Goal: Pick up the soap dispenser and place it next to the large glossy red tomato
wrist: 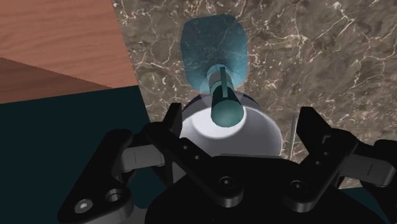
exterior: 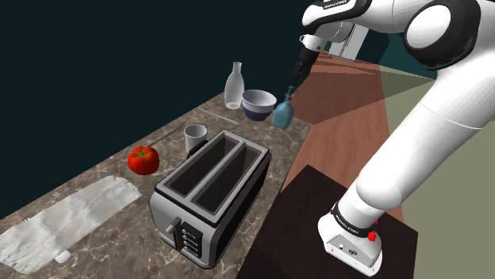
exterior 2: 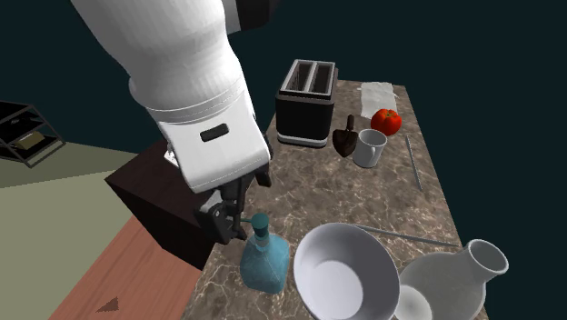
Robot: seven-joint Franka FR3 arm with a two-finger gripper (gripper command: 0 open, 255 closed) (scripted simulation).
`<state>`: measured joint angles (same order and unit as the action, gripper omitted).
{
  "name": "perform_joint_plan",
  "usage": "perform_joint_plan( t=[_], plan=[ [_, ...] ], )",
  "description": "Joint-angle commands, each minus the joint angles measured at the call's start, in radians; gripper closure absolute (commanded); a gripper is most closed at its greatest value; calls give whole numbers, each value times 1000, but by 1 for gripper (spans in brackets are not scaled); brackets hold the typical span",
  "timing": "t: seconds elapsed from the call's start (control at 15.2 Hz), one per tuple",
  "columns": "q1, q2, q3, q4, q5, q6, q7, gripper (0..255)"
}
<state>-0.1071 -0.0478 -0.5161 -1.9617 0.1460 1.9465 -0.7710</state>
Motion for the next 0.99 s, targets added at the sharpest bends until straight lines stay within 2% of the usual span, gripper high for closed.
perform_joint_plan(
  t=[0.0, 0.4, 0.92],
  plan=[
    [-4, 28, -7, 4, 16, 16, -20, 0],
    [-1, 50, -4, -47, 34, 87, -32, 0],
    [-1, 50, -4, -47, 34, 86, -32, 0]
  ],
)
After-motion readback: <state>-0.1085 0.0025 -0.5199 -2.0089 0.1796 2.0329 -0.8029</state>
